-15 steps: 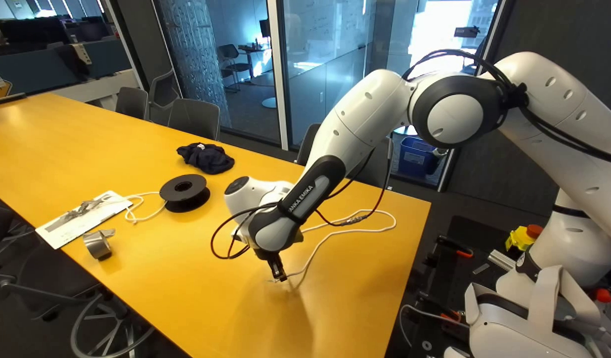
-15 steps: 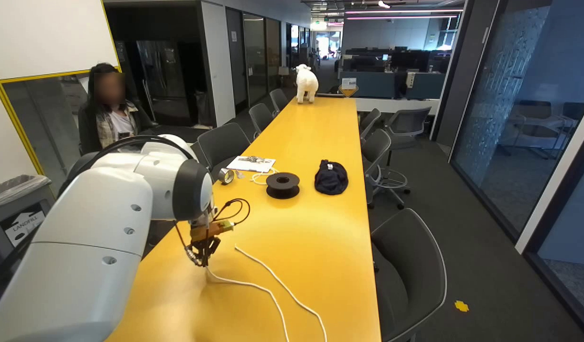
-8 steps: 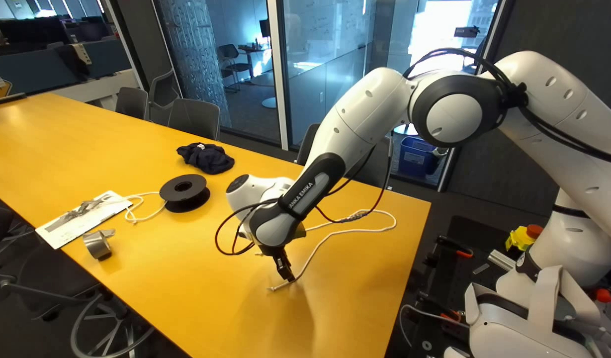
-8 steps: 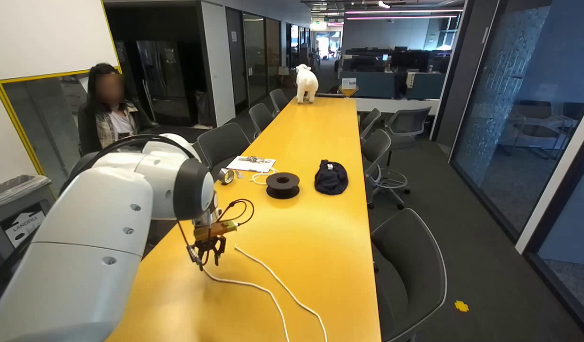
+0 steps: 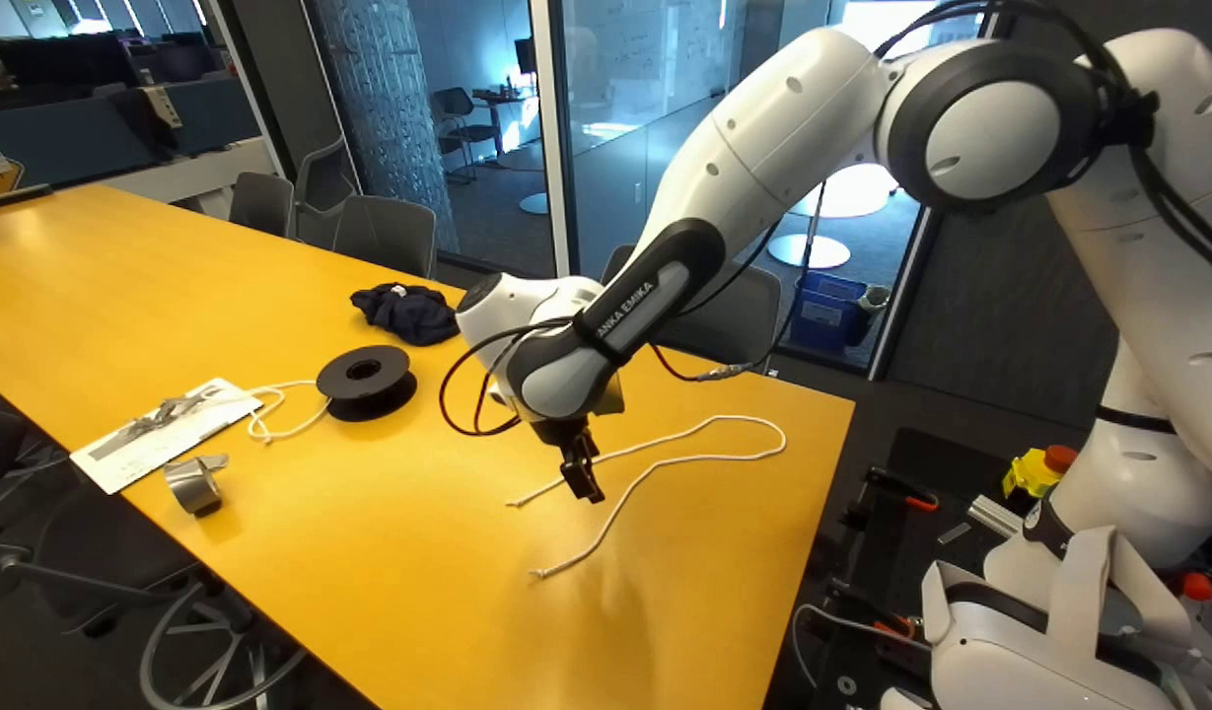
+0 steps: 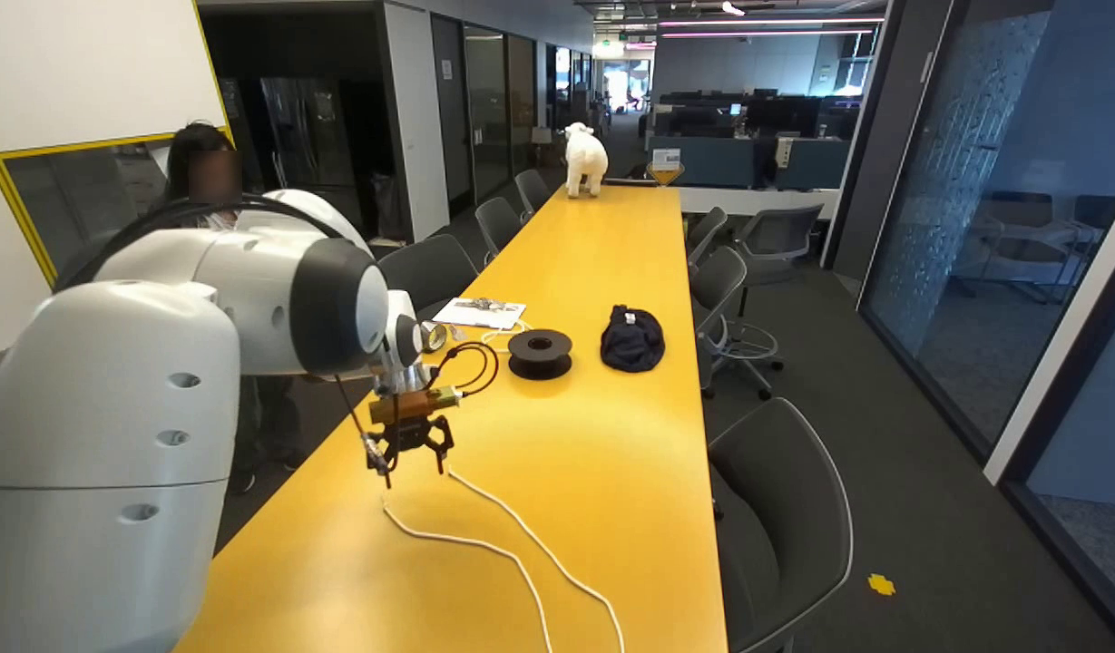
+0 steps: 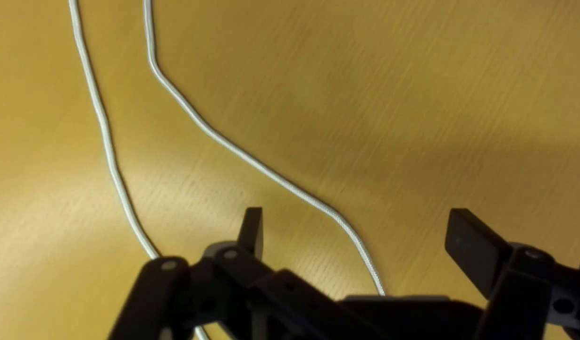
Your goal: Untangle the rope on the table.
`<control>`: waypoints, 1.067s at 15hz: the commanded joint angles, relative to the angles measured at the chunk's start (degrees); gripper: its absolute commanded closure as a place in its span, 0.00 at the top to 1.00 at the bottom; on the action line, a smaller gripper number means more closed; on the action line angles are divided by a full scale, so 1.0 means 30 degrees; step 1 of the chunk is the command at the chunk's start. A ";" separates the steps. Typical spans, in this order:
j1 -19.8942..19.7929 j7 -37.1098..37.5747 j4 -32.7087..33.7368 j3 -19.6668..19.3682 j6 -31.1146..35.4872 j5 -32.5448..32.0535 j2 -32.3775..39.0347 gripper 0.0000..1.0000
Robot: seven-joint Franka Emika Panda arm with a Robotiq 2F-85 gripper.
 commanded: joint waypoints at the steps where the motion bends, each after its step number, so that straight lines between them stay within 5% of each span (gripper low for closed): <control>1: -0.0173 0.2160 -0.3960 -0.0046 -0.0818 0.0042 -0.4481 1.00; 10: -0.0553 0.6351 -1.1287 0.0277 -0.1048 0.0865 -1.3861 1.00; 16: -0.1052 0.6309 -1.5656 -0.0064 -0.0052 0.2075 -2.0249 1.00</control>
